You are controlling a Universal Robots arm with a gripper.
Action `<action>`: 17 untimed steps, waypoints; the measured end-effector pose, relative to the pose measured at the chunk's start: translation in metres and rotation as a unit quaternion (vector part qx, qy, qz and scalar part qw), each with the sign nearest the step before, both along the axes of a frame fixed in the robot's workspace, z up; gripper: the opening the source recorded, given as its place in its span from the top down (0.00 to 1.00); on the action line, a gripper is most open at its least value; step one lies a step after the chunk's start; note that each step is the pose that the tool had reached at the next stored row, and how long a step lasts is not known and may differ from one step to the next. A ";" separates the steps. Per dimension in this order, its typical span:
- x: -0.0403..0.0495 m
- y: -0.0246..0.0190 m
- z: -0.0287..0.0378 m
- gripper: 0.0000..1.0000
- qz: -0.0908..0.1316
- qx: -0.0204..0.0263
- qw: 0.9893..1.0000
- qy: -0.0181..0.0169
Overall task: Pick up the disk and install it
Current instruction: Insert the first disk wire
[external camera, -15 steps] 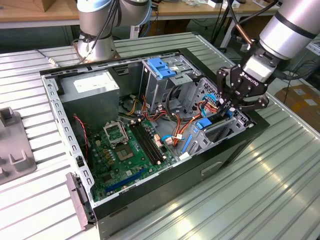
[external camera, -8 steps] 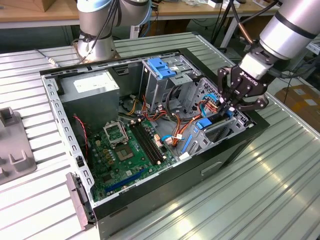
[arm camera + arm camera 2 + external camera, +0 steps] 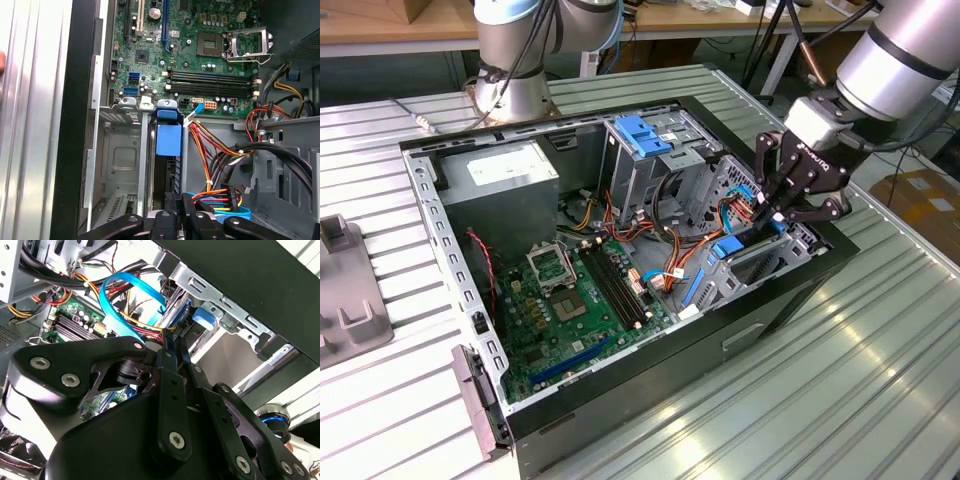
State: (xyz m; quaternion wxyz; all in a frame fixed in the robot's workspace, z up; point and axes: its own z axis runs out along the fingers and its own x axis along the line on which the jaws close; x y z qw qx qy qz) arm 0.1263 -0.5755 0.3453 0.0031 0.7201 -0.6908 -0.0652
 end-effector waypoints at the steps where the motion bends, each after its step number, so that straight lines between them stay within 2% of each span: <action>1: 0.0021 0.0000 0.0003 0.84 -0.001 -0.001 1.000 0.000; 7: 0.0023 -0.0012 0.0026 0.84 -0.005 -0.001 1.000 0.000; 11: 0.0021 -0.0034 0.0025 0.84 -0.008 -0.001 1.000 0.000; 17: -0.0003 -0.0036 0.0014 0.84 -0.013 -0.001 1.000 0.000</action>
